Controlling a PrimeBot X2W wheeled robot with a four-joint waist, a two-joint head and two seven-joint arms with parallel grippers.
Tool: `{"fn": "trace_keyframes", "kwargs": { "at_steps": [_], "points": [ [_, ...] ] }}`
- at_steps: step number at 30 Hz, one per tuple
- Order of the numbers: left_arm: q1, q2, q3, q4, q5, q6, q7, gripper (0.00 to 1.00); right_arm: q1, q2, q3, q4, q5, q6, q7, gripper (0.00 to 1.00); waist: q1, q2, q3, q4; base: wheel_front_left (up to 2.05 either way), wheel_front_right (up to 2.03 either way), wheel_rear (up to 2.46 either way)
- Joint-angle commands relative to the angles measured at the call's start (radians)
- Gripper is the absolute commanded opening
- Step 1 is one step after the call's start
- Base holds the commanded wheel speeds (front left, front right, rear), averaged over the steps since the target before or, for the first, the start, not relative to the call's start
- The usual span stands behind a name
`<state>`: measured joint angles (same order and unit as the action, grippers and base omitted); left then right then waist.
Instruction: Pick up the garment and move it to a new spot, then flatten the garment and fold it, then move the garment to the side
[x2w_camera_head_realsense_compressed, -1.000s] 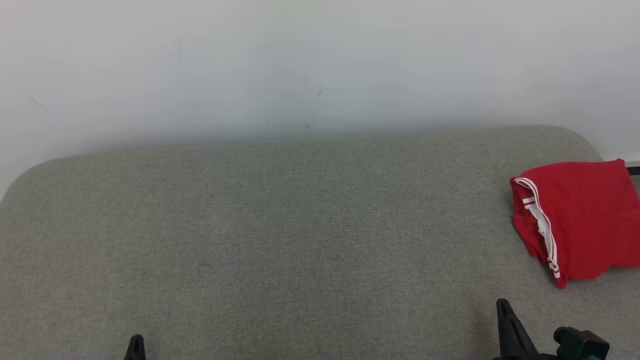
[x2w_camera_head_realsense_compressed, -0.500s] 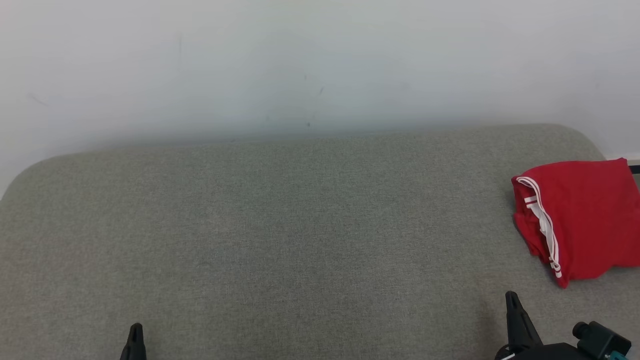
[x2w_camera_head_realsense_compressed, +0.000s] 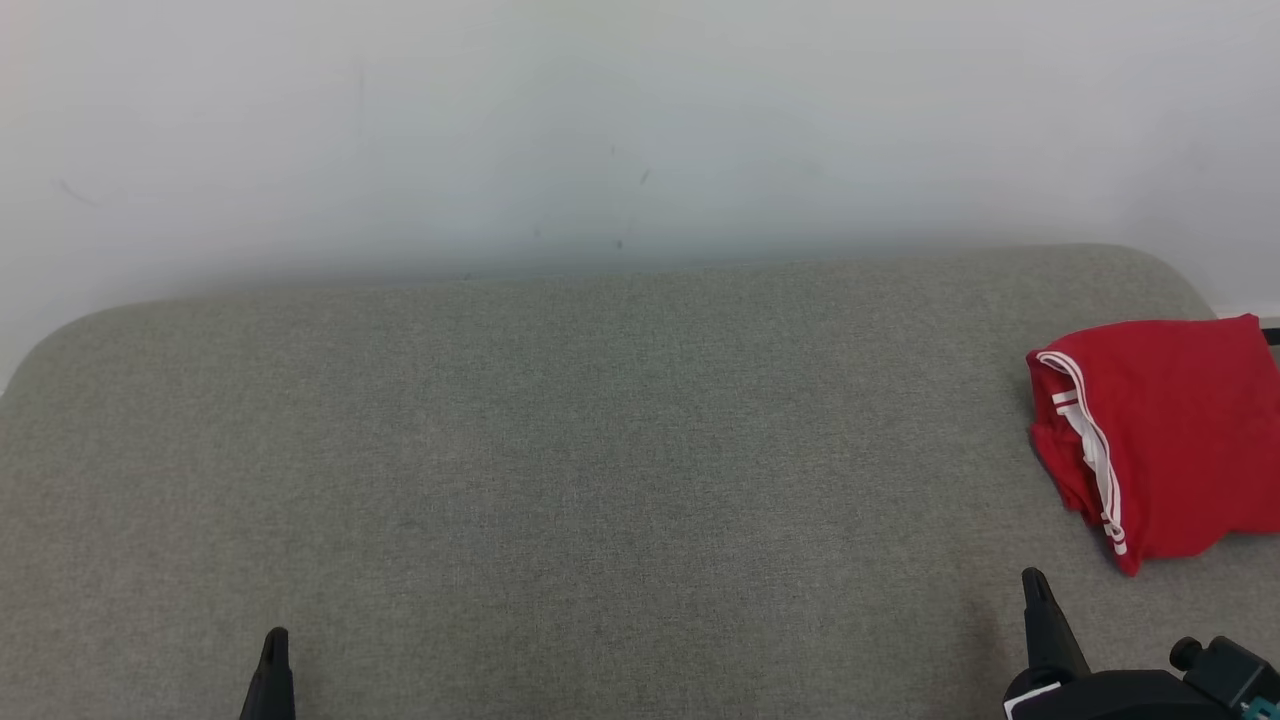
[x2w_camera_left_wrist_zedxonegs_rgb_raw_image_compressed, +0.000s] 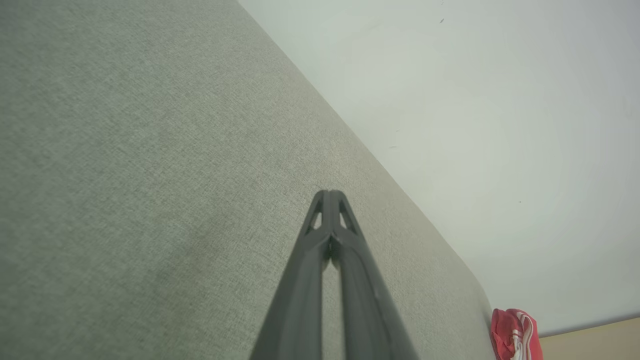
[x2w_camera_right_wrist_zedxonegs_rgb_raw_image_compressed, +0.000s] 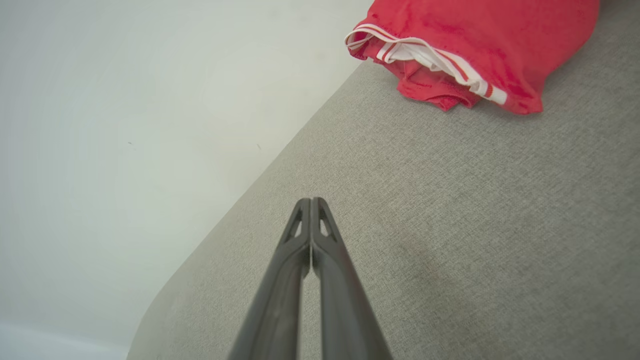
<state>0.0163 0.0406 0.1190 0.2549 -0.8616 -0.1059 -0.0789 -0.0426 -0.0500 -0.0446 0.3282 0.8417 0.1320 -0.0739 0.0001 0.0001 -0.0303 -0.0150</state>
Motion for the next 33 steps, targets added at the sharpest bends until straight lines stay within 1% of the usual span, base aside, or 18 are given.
{"fn": "trace_keyframes", "kwargs": {
  "at_steps": [1, 19, 33],
  "points": [
    [-0.028, 0.007, 0.001, -0.014, -0.031, -0.005, 0.009, 0.00, -0.025, -0.001, -0.005, -0.018, 0.035, -0.001, 0.006, 0.00, -0.0001, -0.0001, 0.001, 0.000, 0.00, 0.00, 0.00],
    [-0.059, 0.009, -0.001, -0.014, -0.242, -0.010, 0.063, 0.00, -0.038, -0.001, -0.024, -0.038, 0.249, -0.001, 0.060, 0.00, -0.0001, -0.0001, 0.008, 0.004, 0.00, 0.00, 0.00],
    [-0.080, 0.010, -0.002, -0.013, -0.380, -0.016, 0.099, 0.00, -0.047, -0.001, -0.037, -0.051, 0.394, -0.001, 0.096, 0.00, -0.0001, -0.0001, 0.014, 0.006, 0.00, 0.00, 0.00]
  ]
}}
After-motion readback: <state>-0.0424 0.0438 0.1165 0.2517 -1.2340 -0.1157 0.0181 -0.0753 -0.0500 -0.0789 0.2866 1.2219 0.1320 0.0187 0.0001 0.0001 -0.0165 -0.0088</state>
